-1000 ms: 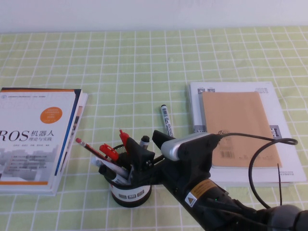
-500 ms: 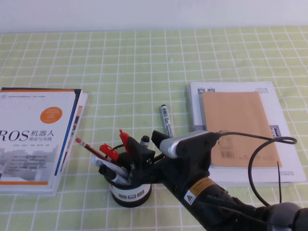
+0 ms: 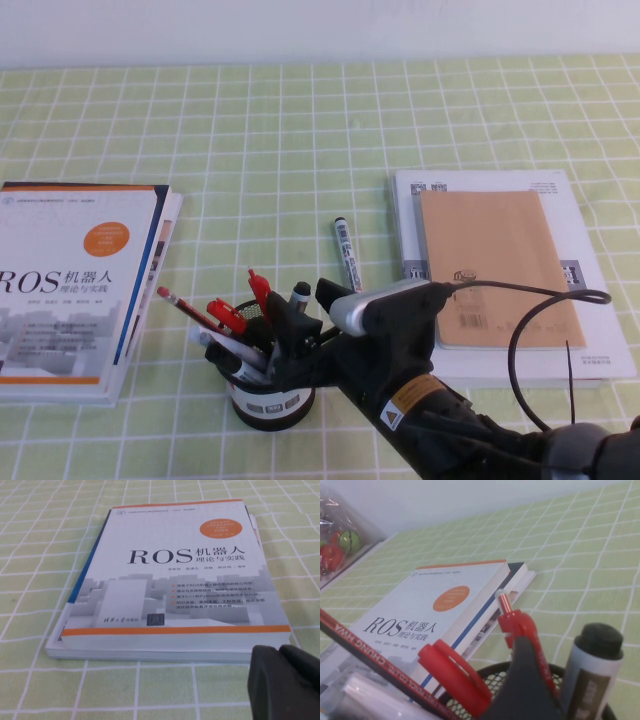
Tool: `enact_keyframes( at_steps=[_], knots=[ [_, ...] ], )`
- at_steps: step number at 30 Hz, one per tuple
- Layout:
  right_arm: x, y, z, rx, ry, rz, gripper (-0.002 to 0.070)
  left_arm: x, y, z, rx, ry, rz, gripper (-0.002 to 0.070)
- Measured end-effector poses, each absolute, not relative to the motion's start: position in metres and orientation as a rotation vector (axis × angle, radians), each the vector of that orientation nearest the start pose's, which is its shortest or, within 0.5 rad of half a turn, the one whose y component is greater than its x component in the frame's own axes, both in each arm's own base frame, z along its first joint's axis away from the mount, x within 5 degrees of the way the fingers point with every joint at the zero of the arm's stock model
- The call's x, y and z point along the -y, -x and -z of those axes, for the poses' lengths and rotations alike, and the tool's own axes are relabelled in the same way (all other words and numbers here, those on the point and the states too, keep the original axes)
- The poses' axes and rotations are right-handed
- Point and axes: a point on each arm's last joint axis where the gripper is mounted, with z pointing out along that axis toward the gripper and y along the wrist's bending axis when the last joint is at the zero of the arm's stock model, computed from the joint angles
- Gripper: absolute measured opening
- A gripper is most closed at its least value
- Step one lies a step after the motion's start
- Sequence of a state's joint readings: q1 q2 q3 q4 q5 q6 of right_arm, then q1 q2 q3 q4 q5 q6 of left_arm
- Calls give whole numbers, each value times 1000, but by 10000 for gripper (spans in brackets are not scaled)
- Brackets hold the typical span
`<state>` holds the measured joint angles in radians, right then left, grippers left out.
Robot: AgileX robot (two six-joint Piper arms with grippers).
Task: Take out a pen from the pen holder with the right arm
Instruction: 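Take a marker out of the pen holder and lay it on the table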
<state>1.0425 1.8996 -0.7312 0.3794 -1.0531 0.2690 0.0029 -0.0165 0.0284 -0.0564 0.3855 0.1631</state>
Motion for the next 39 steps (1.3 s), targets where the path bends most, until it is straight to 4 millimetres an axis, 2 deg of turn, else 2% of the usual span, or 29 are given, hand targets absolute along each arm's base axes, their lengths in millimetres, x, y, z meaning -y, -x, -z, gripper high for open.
enact_keyframes(
  at_steps=[9, 24, 30, 39],
  knots=[
    [-293, -204, -167, -1662, 239, -899, 423, 2, -52, -170, -1877, -116, -58, -6],
    [-294, -203, -167, -1653, 258, -907, 256, 2, -52, -170, -1877, -116, -58, -6],
    [-294, -203, -168, -1649, 259, -908, 129, 2, -52, -170, -1877, -116, -58, -6],
    [-295, -202, -169, -1641, 264, -913, 116, 2, -52, -170, -1877, -116, -58, -6]
  ],
)
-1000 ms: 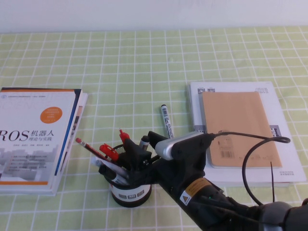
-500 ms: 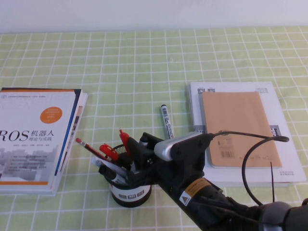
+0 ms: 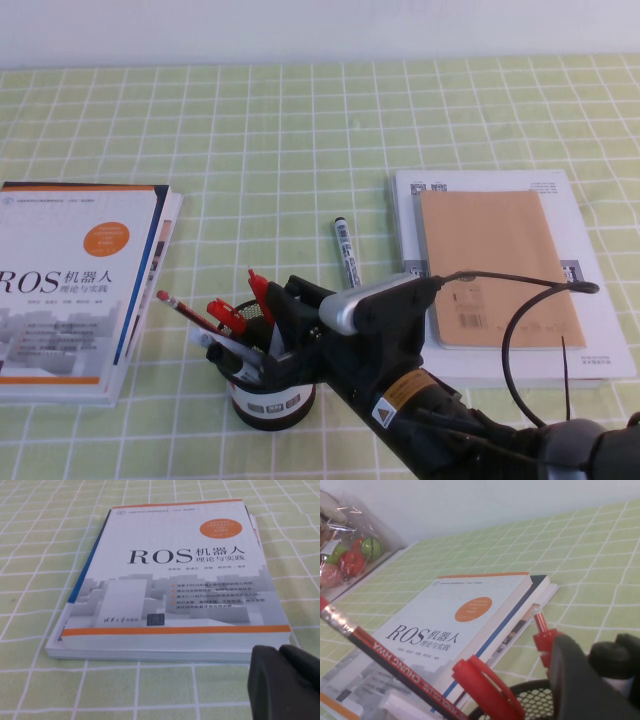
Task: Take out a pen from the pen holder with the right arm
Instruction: 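Take a marker out of the pen holder and lay it on the table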
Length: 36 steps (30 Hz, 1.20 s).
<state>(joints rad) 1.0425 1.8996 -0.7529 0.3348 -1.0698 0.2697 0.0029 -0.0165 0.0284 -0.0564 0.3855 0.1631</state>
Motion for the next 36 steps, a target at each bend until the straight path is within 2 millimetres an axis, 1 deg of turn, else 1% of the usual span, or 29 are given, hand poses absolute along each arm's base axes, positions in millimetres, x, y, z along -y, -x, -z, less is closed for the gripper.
enact_keyframes(
  at_steps=[4, 9, 13, 21, 29, 32, 36],
  knots=[
    [-295, -202, -172, -1646, 266, -917, 114, 2, -52, -170, -1877, -116, -58, -6],
    [-292, -199, -188, -1632, 294, -907, 113, 2, -52, -170, -1877, -116, -58, -6],
    [-288, -196, -208, -1625, 302, -919, 113, 2, -52, -170, -1877, -116, -58, -6],
    [-275, -187, -253, -1515, 347, -897, 113, 2, -52, -170, -1877, -116, -58, -6],
    [-252, -177, -293, -1482, 406, -801, 113, 2, -52, -170, -1877, -116, -58, -6],
    [-237, -180, -304, -1523, 411, -766, 113, 2, -52, -170, -1877, -116, -58, -6],
    [-220, -192, -315, -1624, 414, -733, 113, 2, -52, -170, -1877, -116, -58, -6]
  ],
)
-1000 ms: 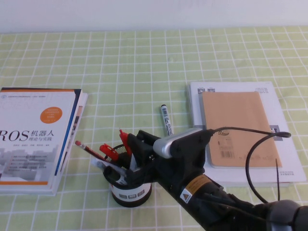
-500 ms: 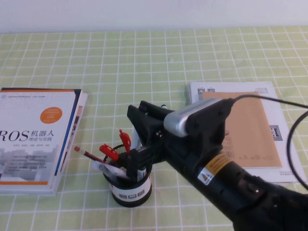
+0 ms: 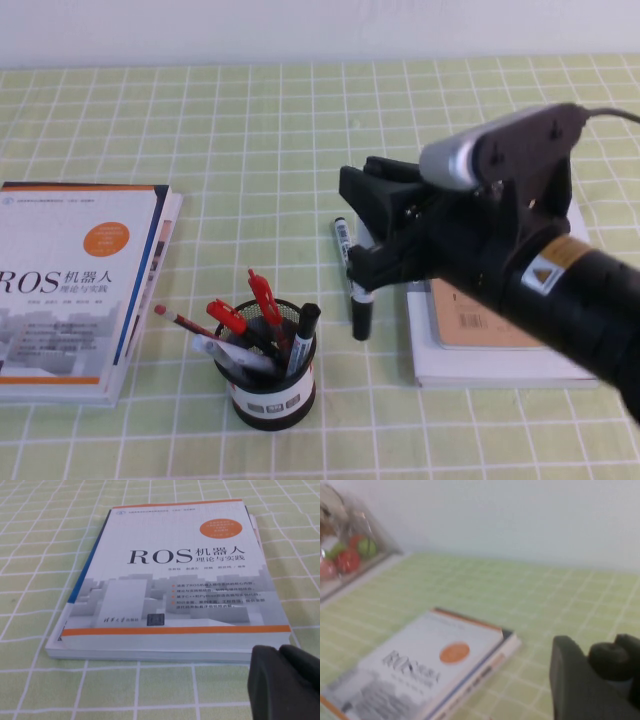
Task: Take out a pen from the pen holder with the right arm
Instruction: 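Take a marker out of the pen holder and lay it on the table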
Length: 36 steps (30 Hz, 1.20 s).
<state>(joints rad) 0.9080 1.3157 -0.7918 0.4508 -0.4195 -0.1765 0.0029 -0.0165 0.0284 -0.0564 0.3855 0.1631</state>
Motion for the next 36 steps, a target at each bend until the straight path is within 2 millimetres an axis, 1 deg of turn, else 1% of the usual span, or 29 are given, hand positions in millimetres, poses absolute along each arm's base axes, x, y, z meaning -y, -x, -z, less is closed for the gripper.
enact_keyframes(
  at_steps=[4, 5, 6, 8, 12, 16, 18, 20, 21, 26, 30, 36],
  knots=[
    [-211, -211, -320, -1815, 491, -688, 113, 2, -52, -170, -1877, -116, -58, -6],
    [-208, -217, -318, -1886, 514, -670, 113, 2, -52, -170, -1877, -116, -58, -6],
    [-206, -222, -320, -1909, 516, -661, 113, 2, -52, -170, -1877, -116, -58, -6],
    [-205, -234, -320, -2009, 534, -647, 113, 2, -52, -170, -1877, -116, -58, -6],
    [-211, -256, -315, -2173, 553, -642, 113, 2, -52, -170, -1877, -116, -58, -6],
    [-225, -283, -306, -2280, 570, -638, 113, 2, -52, -170, -1877, -116, -58, -6],
    [-233, -299, -297, -2327, 570, -633, 113, 2, -52, -170, -1877, -116, -58, -6],
    [-239, -316, -283, -2378, 557, -622, 113, 2, -52, -170, -1877, -116, -58, -6],
    [-241, -325, -280, -2389, 544, -621, 113, 2, -52, -170, -1877, -116, -58, -6],
    [-245, -366, -258, -2451, 480, -605, 113, 2, -52, -170, -1877, -116, -58, -6],
    [-247, -390, -239, -2478, 442, -596, 113, 2, -52, -170, -1877, -116, -58, -6],
    [-249, -411, -217, -2506, 417, -585, 113, 2, -52, -170, -1877, -116, -58, -6]
  ],
)
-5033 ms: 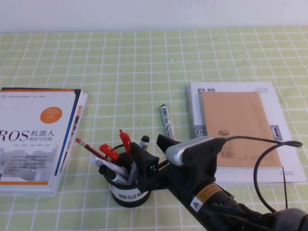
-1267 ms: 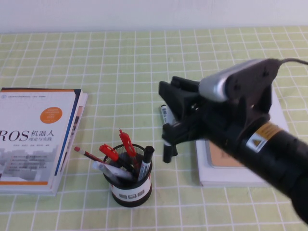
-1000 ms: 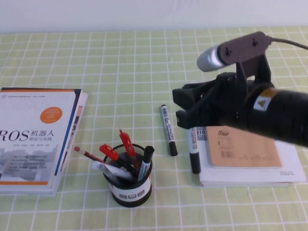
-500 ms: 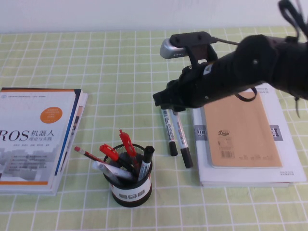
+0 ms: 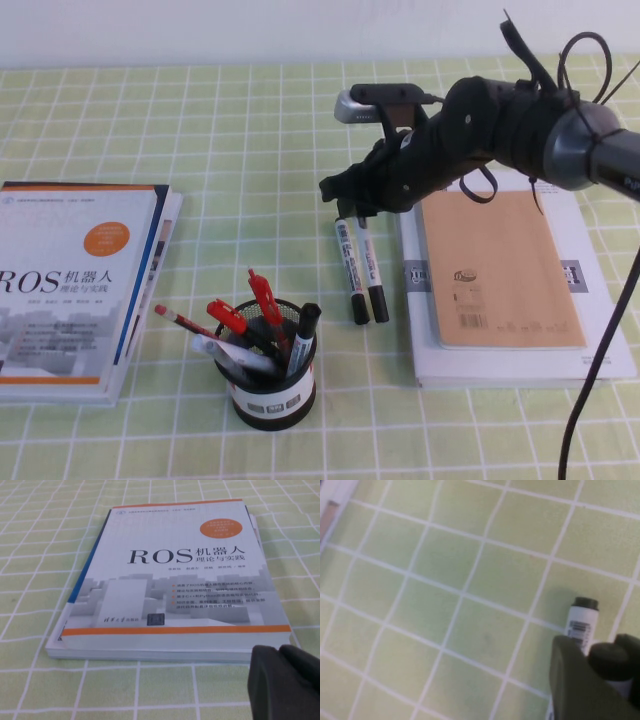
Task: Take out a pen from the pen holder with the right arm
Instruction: 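Take a marker out of the pen holder and lay it on the table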
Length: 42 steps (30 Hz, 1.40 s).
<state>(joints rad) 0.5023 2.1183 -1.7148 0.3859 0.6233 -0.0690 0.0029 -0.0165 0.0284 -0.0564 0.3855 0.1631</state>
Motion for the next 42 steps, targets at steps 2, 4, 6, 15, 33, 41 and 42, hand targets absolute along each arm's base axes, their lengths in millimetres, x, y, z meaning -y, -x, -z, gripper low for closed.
enact_keyframes(
  at_steps=[2, 4, 6, 15, 33, 41, 42],
  knots=[
    [-248, -414, -211, -2518, 411, -580, 113, 2, -52, -170, -1877, -116, -58, -6],
    [-247, -417, -205, -2524, 400, -581, 113, 2, -52, -170, -1877, -116, -58, -6],
    [-247, -421, -200, -2520, 367, -597, 113, 2, -52, -170, -1877, -116, -58, -6],
    [-247, -426, -186, -2533, 319, -615, 113, 2, -52, -170, -1877, -116, -58, -6],
    [-247, -427, -183, -2530, 313, -614, 291, 2, -52, -170, -1877, -116, -58, -6],
    [-243, -394, -230, -2485, 386, -608, 215, 2, -52, -170, -1877, -116, -58, -6],
    [-239, -384, -240, -2471, 392, -610, 176, 2, -52, -170, -1877, -116, -58, -6]
  ],
)
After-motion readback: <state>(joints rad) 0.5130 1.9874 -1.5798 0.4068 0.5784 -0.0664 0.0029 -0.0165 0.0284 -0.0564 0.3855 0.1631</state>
